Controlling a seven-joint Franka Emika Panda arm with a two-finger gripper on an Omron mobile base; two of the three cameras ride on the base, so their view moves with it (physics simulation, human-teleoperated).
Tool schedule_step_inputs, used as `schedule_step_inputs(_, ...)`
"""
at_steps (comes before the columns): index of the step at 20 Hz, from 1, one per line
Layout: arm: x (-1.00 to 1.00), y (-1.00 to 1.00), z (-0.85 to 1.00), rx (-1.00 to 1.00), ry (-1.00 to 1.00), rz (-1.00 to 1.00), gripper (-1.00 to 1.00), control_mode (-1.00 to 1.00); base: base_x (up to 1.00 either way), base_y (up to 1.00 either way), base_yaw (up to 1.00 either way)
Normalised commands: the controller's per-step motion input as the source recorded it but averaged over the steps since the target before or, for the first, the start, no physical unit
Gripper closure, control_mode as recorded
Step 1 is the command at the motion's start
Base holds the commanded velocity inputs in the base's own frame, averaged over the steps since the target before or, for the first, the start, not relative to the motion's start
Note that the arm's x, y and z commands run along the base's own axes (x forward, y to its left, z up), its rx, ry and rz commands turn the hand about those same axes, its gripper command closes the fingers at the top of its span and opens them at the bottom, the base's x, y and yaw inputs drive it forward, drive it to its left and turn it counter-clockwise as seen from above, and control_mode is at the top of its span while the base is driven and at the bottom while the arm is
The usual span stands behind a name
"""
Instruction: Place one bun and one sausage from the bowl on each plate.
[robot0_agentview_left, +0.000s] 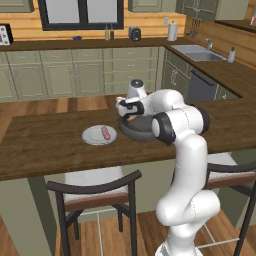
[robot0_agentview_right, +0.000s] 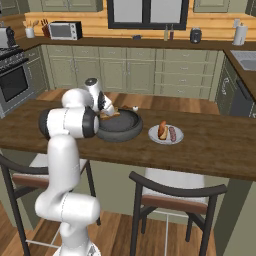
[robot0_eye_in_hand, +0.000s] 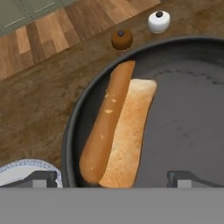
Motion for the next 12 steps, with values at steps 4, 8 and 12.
schedule_step_inputs(4, 0.12, 0.12, 0.00, 0.00, 0.09, 0.00, -1.00, -1.00, 0.00, 0.00, 0.00)
schedule_step_inputs(8, 0.04, 0.24, -0.10, 0.00, 0.11, 0.00, -1.00, -1.00, 0.00, 0.00, 0.00)
schedule_step_inputs(12, 0.18, 0.16, -0.04, 0.00, 0.10, 0.00, -1.00, -1.00, 0.00, 0.00, 0.00)
